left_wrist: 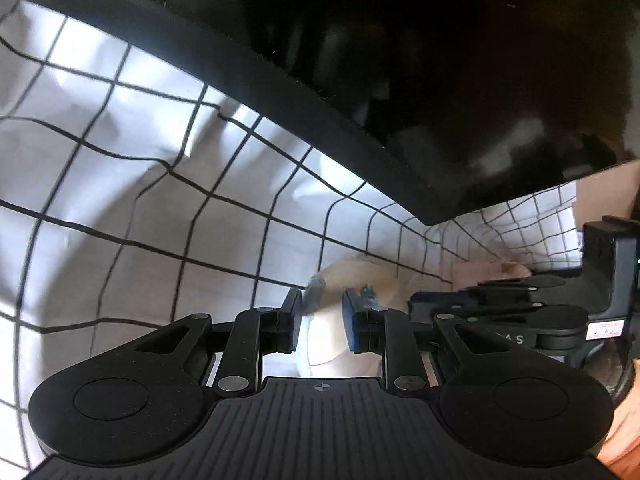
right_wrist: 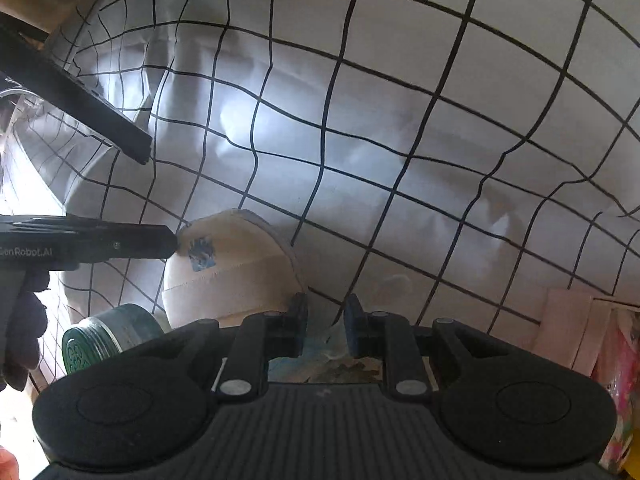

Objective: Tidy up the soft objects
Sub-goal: 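Grasp the round beige zippered pouch by its zipper edge with the left tool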

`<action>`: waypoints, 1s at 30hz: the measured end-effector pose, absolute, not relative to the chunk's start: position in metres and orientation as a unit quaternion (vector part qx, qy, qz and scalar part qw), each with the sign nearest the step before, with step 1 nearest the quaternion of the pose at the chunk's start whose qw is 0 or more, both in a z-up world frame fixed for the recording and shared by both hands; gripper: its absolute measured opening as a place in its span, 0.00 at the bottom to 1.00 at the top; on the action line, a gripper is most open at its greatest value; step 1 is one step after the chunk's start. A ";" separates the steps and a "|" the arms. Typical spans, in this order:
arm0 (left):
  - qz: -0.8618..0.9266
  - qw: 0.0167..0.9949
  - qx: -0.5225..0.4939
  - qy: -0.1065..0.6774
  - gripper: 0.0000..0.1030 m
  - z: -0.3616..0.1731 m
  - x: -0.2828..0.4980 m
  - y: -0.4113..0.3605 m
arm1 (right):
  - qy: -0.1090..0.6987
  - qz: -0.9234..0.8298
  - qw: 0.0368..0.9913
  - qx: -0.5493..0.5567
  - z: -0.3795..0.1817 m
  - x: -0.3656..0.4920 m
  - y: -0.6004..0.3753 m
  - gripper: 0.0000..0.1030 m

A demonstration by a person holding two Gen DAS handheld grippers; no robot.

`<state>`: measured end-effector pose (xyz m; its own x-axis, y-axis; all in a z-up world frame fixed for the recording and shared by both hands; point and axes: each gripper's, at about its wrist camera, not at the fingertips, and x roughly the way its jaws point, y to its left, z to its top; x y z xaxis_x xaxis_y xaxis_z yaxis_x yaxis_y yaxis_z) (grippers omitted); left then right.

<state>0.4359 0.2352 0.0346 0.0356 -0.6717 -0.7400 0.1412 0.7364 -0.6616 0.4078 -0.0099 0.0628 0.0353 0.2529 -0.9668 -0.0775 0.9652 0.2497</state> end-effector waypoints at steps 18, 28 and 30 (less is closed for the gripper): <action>-0.311 0.666 -0.210 0.645 0.56 0.040 0.427 0.229 | 0.653 0.163 0.739 0.031 0.097 0.386 0.005 0.20; -0.318 0.656 -0.212 0.651 0.55 0.029 0.431 0.221 | 0.659 0.129 0.741 0.030 0.083 0.391 0.002 0.20; -0.312 0.659 -0.207 0.652 0.55 0.027 0.431 0.221 | 0.657 0.129 0.742 0.034 0.087 0.392 -0.004 0.20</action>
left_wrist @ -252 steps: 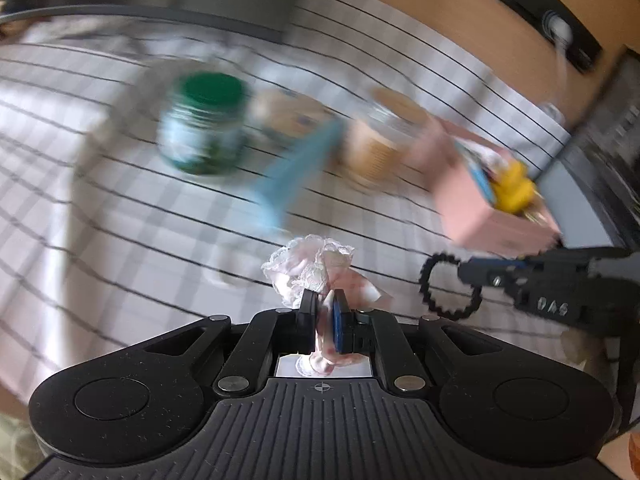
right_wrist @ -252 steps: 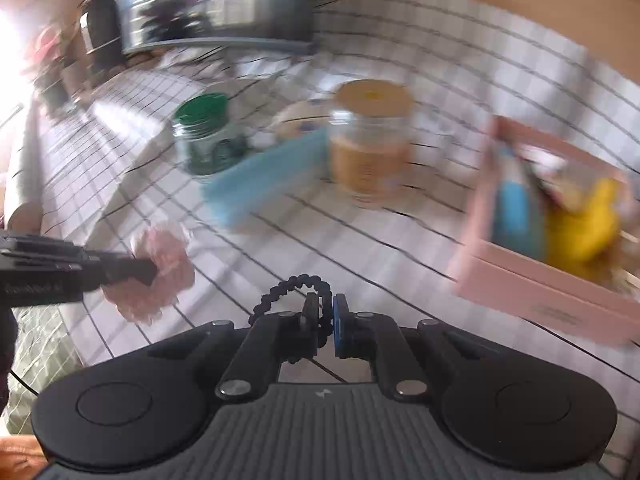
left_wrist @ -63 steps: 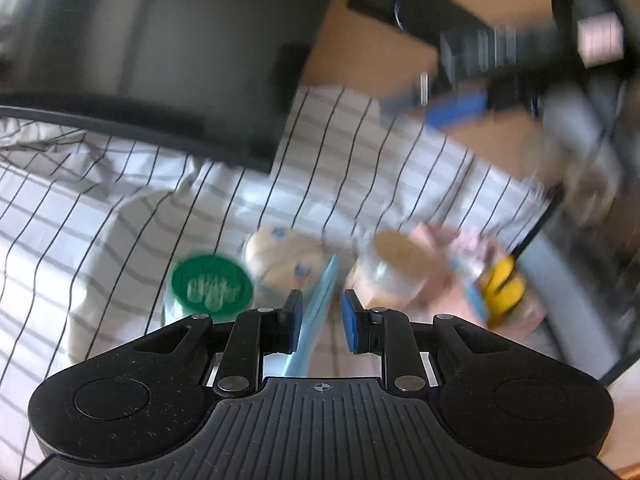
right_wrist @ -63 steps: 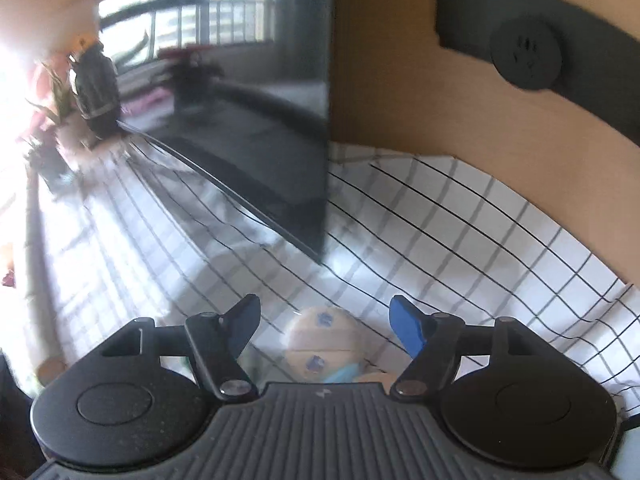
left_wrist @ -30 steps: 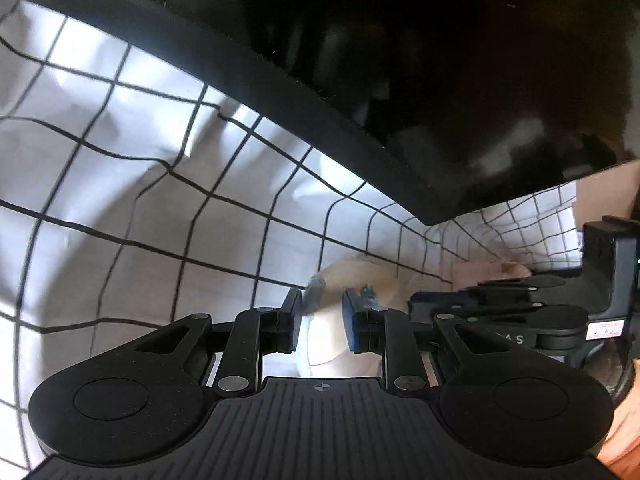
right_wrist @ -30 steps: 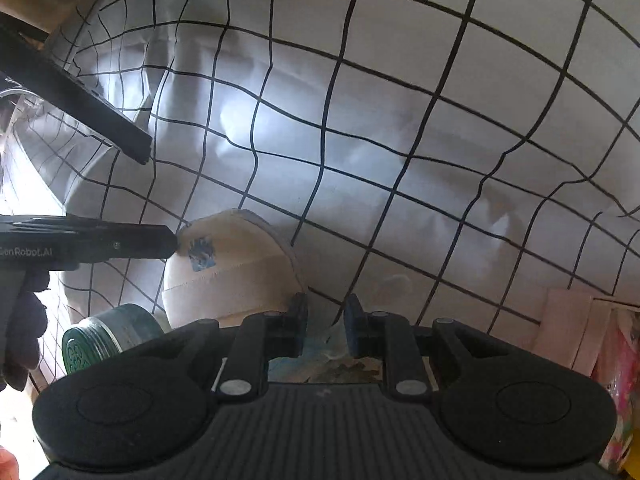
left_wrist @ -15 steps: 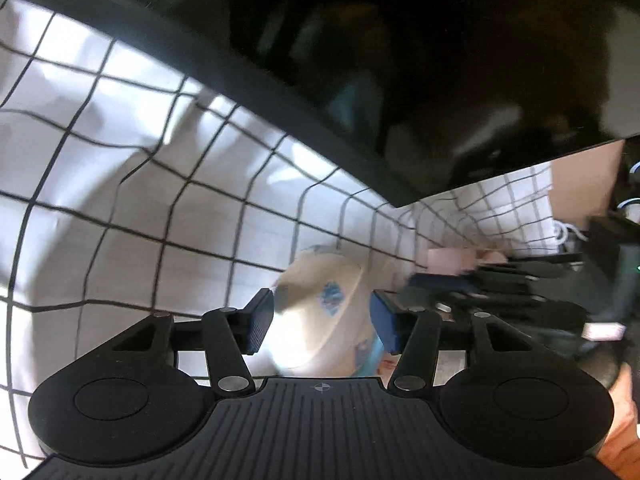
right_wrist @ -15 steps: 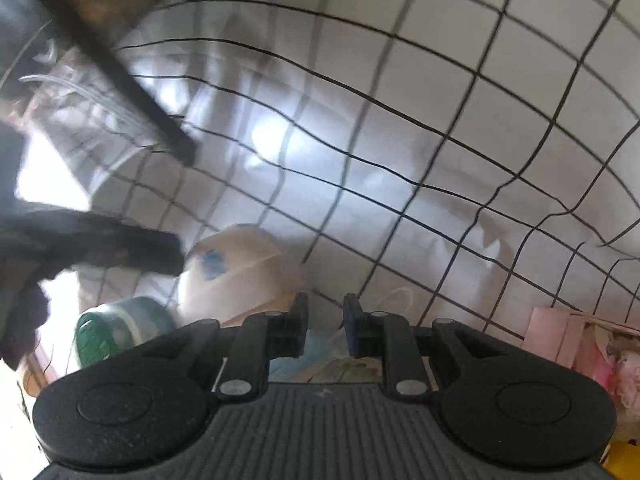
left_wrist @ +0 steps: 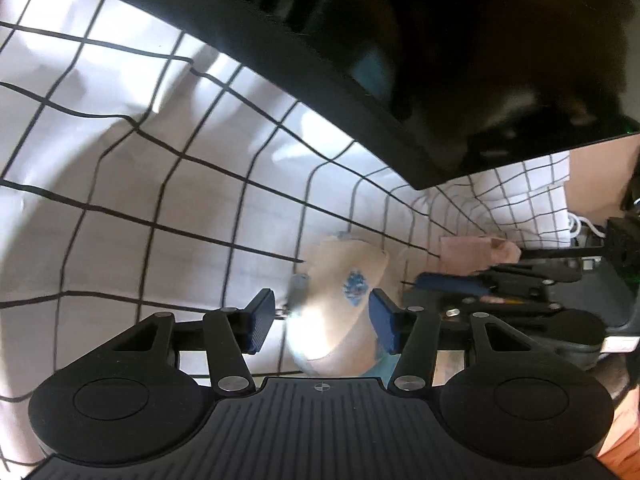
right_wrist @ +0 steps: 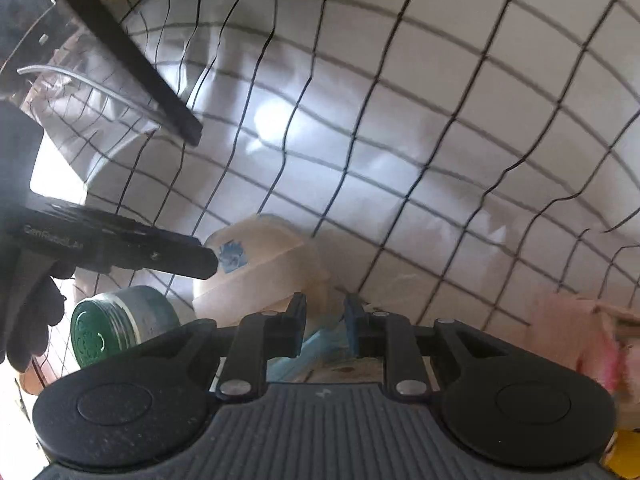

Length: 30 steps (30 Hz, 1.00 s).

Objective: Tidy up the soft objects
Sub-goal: 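Grasp the round beige zippered pouch by its zipper edge with the left tool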

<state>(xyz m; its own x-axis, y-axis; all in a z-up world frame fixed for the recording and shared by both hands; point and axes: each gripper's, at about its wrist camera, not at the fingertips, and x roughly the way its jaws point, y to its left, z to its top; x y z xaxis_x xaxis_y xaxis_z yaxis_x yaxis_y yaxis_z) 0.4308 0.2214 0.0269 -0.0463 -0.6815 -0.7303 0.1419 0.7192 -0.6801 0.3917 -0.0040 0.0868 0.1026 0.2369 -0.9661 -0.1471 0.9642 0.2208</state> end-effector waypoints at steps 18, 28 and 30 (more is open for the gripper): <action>-0.352 0.656 -0.230 0.627 0.58 0.054 0.422 0.222 | 0.666 0.148 0.728 0.066 0.080 0.392 -0.003 0.20; -0.368 0.692 -0.161 0.601 0.54 0.076 0.402 0.172 | 0.674 0.110 0.728 0.068 0.074 0.392 -0.035 0.20; -0.371 0.697 -0.145 0.596 0.54 0.078 0.399 0.162 | 0.675 0.107 0.726 0.073 0.070 0.393 -0.041 0.20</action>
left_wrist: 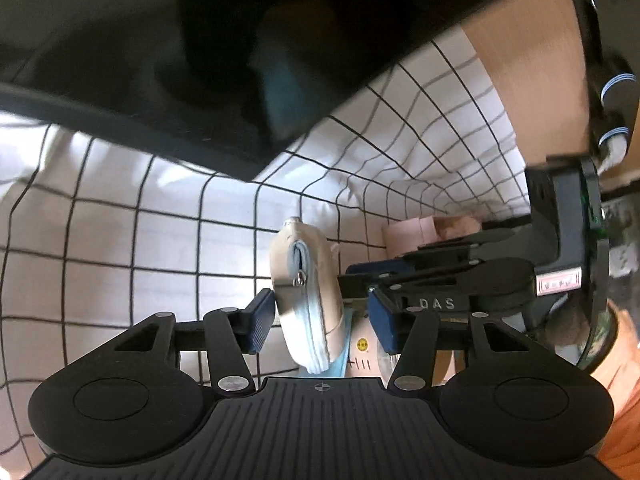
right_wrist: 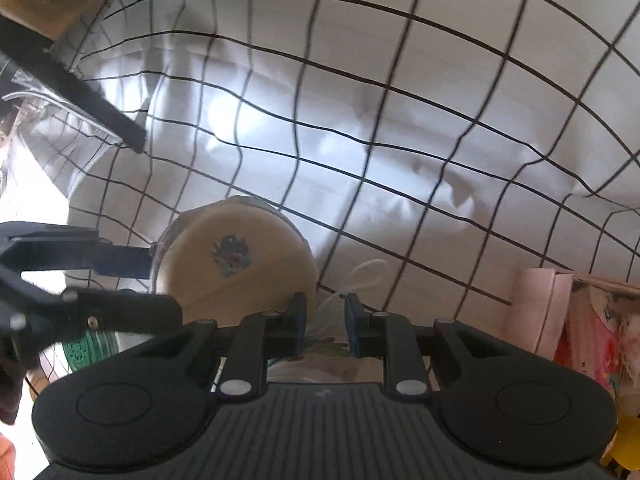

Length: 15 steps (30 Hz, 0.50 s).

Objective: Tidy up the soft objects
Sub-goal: 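Grasp the round beige zippered pouch by its zipper edge with the left tool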

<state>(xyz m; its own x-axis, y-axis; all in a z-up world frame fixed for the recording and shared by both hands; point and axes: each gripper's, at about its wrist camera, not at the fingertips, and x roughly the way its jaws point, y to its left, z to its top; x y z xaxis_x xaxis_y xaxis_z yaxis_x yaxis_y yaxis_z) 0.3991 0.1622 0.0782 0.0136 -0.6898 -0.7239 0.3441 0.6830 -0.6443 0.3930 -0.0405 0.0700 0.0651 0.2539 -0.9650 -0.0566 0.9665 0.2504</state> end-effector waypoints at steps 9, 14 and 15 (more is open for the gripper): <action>-0.363 0.738 -0.082 0.563 0.53 0.083 0.393 0.141 | 0.681 0.102 0.719 0.092 0.055 0.393 -0.047 0.20; -0.354 0.776 -0.030 0.522 0.45 0.085 0.385 0.118 | 0.680 0.105 0.719 0.097 0.052 0.393 -0.051 0.20; -0.352 0.781 -0.022 0.515 0.43 0.086 0.384 0.115 | 0.679 0.105 0.719 0.098 0.052 0.392 -0.052 0.20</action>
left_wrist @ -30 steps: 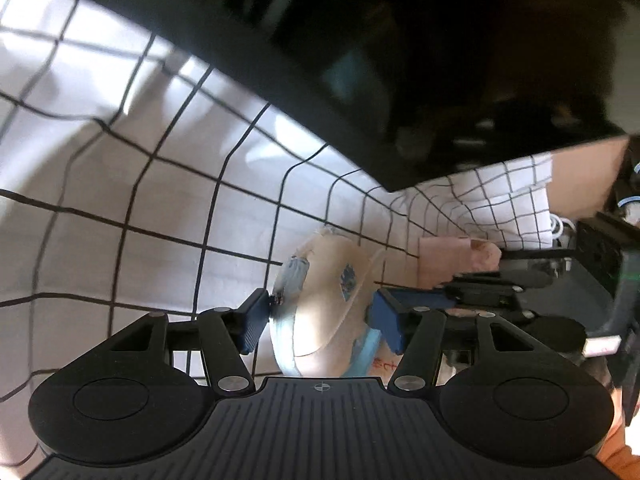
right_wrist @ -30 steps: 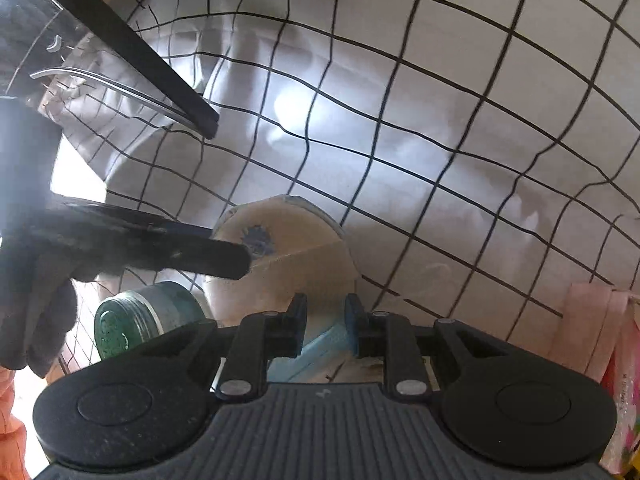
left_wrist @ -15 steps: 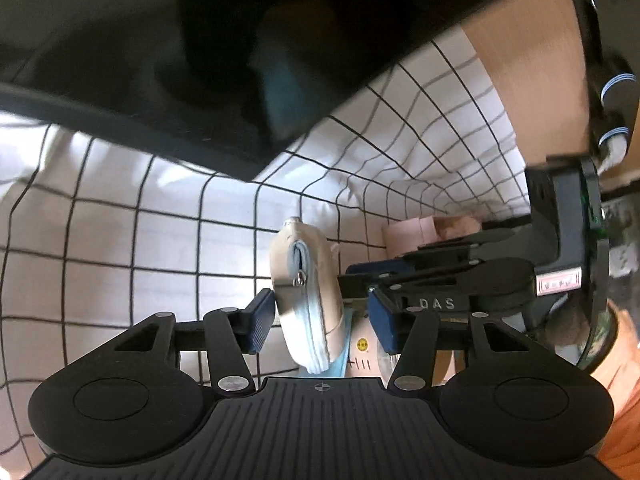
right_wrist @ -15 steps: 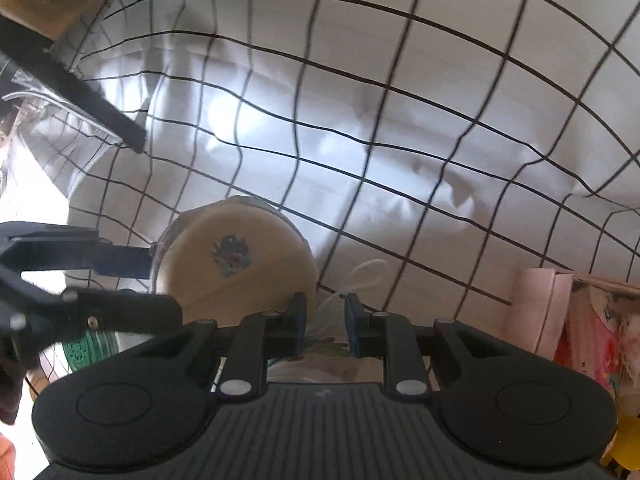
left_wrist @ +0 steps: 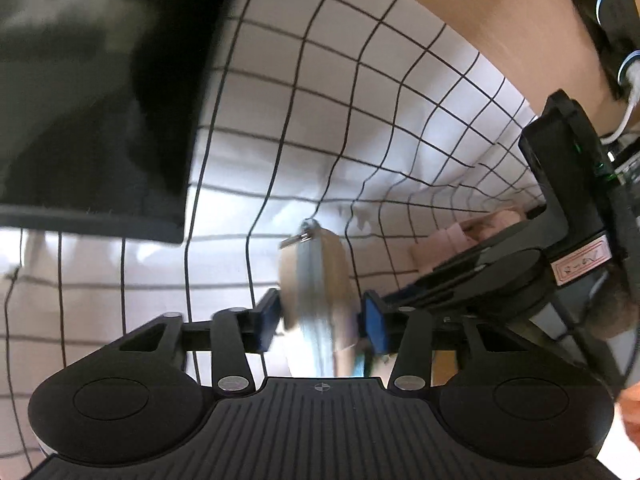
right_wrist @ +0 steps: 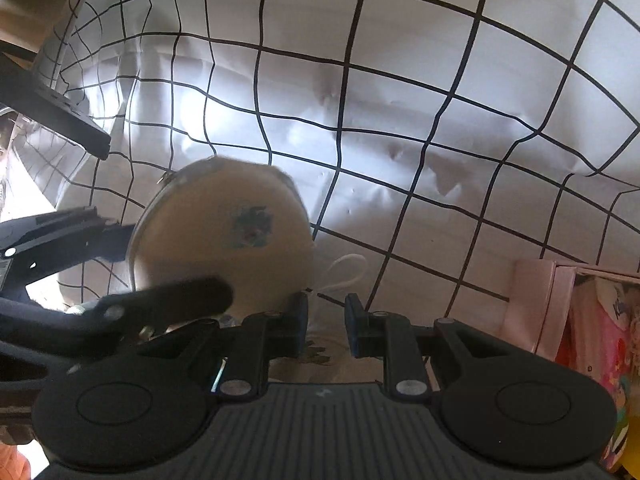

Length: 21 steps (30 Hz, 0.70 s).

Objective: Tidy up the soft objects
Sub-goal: 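Grasp the round beige zippered pouch by its zipper edge with the left tool, then grasp the blue face mask with the right tool while the left tool holds the pouch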

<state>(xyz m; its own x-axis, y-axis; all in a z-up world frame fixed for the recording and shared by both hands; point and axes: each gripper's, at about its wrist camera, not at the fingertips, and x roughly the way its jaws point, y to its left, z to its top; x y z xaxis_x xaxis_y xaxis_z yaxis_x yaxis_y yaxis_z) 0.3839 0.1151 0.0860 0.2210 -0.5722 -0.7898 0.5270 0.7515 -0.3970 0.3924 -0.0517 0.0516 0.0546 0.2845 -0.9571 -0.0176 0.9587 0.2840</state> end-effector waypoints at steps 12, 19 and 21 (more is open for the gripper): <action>-0.335 0.792 -0.004 0.511 0.42 0.091 0.374 0.107 | 0.644 0.098 0.755 0.072 0.068 0.384 -0.051 0.20; -0.305 0.811 -0.034 0.497 0.42 0.096 0.367 0.140 | 0.537 0.081 0.840 -0.002 0.145 0.354 -0.030 0.21; -0.291 0.821 -0.044 0.488 0.42 0.101 0.364 0.157 | 0.513 0.087 0.854 -0.003 0.168 0.334 -0.021 0.31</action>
